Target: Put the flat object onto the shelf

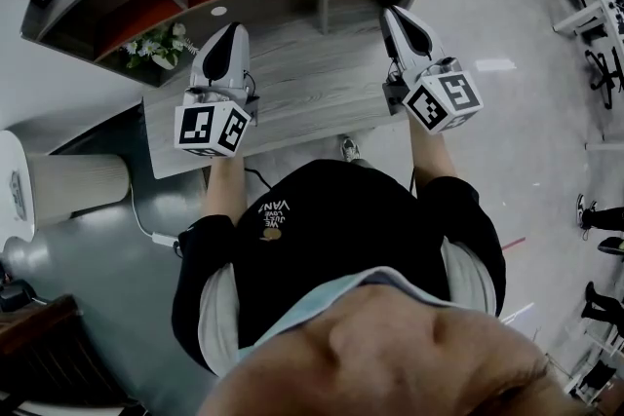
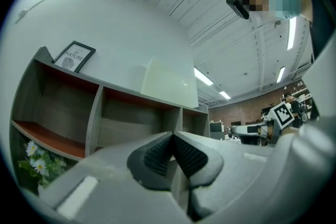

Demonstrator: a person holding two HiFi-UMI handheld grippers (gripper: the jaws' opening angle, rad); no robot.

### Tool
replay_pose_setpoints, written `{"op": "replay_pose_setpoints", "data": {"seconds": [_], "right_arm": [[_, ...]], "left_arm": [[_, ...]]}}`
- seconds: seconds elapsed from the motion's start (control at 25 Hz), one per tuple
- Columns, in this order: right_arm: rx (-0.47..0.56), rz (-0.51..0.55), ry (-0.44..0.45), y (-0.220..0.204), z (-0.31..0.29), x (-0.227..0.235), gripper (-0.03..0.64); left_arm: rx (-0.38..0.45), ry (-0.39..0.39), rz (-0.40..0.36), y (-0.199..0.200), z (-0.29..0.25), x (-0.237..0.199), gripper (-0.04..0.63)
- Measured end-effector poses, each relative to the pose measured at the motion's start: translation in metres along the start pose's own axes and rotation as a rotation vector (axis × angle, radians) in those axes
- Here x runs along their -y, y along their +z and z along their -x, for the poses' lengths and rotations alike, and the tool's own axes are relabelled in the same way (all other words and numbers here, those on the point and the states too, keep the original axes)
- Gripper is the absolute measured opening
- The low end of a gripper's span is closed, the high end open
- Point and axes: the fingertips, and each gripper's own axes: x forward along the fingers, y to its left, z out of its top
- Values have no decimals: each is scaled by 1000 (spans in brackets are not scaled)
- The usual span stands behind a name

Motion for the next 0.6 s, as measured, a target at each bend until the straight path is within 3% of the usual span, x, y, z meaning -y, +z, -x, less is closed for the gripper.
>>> {"op": "replay_pose_setpoints", "data": {"seconds": [0.6], "right_arm": [[-110, -74, -16, -55, 11, -3, 0]], "left_arm": [[-92, 14, 78, -48, 17, 10, 2]]}}
